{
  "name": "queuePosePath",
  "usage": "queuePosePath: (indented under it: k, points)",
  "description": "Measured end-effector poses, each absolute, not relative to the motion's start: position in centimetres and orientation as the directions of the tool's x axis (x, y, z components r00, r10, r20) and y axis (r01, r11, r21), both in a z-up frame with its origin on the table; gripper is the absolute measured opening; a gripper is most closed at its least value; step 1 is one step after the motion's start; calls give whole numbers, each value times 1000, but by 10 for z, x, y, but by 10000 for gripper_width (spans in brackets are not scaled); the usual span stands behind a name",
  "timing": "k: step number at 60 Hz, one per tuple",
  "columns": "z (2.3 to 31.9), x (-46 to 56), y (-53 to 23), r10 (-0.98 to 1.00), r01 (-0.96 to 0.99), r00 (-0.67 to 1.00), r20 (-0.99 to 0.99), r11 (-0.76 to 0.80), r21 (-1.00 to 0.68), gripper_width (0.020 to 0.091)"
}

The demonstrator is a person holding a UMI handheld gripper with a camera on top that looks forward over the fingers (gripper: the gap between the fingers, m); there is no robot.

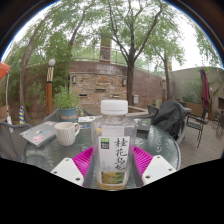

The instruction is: Pour water

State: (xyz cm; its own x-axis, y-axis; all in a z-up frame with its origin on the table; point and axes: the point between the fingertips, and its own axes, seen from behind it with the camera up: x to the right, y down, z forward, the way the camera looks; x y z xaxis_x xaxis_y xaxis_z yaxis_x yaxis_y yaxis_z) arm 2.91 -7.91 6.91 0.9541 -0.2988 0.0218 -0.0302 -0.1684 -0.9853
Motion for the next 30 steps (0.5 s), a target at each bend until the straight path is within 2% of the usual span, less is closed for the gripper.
queuePosePath:
  k: [4, 11, 17, 21, 24, 30]
  points:
    - [70, 28, -73, -305, -26, 952, 29, -173, -985, 575]
    - [68, 20, -71, -247, -3, 968, 43, -180, -984, 573]
    - [67, 25, -65, -215, -66, 976, -20, -211, -975, 533]
    - [64, 31, -62, -203, -100, 978, -46, -265, -959, 479]
    - [68, 40, -51, -211, -104, 977, -42, -293, -950, 473]
    - [93, 64, -26, -157, 78, 978, 137, -332, -940, 473]
